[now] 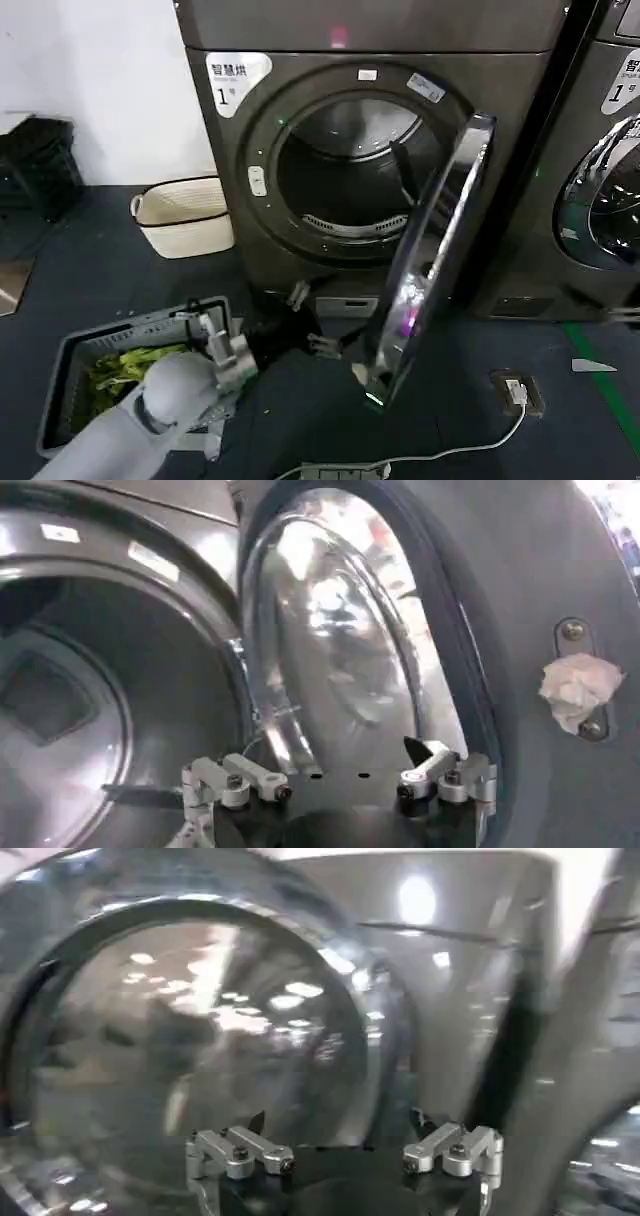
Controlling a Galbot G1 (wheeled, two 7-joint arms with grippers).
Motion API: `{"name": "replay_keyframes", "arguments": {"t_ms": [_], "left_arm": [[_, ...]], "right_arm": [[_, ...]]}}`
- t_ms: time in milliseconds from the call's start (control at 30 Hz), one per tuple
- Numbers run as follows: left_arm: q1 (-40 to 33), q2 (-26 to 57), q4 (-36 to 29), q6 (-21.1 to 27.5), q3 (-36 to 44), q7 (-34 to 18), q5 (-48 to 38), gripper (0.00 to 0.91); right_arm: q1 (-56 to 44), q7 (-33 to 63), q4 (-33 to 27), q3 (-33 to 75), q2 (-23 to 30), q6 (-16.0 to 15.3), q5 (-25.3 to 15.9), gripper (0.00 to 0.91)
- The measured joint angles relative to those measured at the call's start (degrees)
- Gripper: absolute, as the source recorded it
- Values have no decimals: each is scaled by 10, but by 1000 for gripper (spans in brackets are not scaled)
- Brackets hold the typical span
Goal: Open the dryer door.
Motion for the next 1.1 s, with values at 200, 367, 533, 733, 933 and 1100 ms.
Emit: {"name": "replay_keyframes", "arguments": {"t_ms": [200,367,533,733,933,1100], "left_arm": [[-40,-7,11,0,43,0,-6,907],[-74,-14,18,0,80,0,-12,907],[-105,-28,31,-3,115,0,-18,907],[-131,-51,49,-4,152,9,-16,907],[-158,-77,75,-5,189,10,-19,907],[-192,-100,105,-11,227,12,-39,907]], "right_arm": [[-31,102,4,81,1,-4,29,907],[-52,194,13,132,0,1,28,907],[-77,276,15,178,-2,1,19,907],[-107,365,9,223,-7,8,-16,907],[-126,451,11,264,-13,-8,-62,907],[-142,505,9,309,-22,-33,-84,907]]}}
